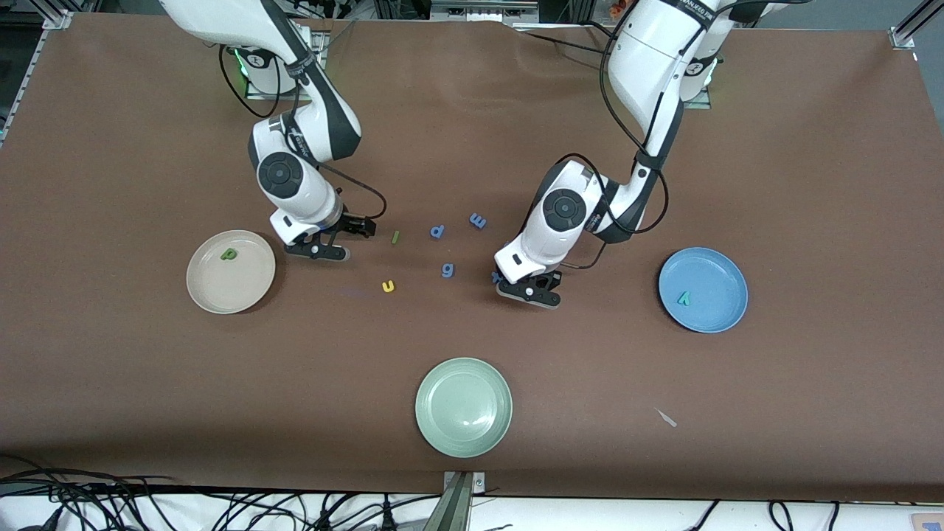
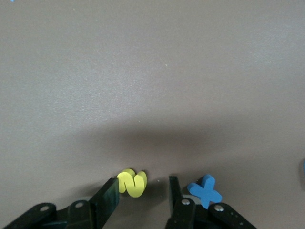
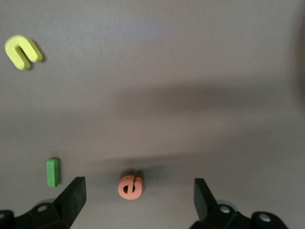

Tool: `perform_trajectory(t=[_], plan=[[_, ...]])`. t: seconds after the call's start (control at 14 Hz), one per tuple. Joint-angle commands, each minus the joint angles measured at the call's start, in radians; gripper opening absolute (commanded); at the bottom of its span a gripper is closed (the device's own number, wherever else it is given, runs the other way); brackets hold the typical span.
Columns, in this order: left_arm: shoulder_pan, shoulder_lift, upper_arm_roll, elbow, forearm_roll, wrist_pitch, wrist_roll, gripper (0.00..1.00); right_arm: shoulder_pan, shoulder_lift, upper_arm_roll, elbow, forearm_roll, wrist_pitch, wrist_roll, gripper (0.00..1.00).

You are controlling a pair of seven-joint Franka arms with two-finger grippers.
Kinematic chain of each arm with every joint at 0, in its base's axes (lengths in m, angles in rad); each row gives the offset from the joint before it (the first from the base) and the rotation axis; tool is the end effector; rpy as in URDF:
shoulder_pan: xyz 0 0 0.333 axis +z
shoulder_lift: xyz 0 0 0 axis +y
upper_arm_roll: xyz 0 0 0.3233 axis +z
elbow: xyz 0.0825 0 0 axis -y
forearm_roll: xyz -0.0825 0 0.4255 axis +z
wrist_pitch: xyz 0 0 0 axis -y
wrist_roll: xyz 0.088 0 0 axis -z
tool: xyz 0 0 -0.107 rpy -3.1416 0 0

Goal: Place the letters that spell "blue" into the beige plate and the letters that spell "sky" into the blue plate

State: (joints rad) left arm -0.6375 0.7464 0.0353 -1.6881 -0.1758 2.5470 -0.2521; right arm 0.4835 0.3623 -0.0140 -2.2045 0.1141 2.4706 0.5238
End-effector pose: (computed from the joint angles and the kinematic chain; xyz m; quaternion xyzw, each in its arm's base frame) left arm 0.5922 -0.4071 0.1482 0.9915 -0.1099 0.0345 0.0613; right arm 0.5082 0.2573 0.1789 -0.9957 0.0730 0.0568 0.0042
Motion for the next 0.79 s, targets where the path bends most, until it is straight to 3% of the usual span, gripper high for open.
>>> perform_trajectory(t=[0.0, 0.21, 0.5, 0.72], plan=[[-0.010, 0.025, 0.014, 0.019, -0.016, 0.006, 0.016, 0.51, 0.007, -0.022, 0.025, -0.063, 0.012, 0.063, 0.053, 1.00], [-0.010, 0.028, 0.018, 0.018, -0.016, 0.006, 0.016, 0.45, 0.024, -0.022, 0.029, -0.087, 0.012, 0.089, 0.067, 1.00], [-0.010, 0.028, 0.018, 0.016, -0.014, 0.006, 0.016, 0.07, 0.027, -0.011, 0.029, -0.110, 0.012, 0.137, 0.067, 1.00], [-0.010, 0.024, 0.020, 0.016, -0.016, 0.004, 0.016, 0.03, 0.027, -0.002, 0.029, -0.112, 0.012, 0.151, 0.067, 0.98]])
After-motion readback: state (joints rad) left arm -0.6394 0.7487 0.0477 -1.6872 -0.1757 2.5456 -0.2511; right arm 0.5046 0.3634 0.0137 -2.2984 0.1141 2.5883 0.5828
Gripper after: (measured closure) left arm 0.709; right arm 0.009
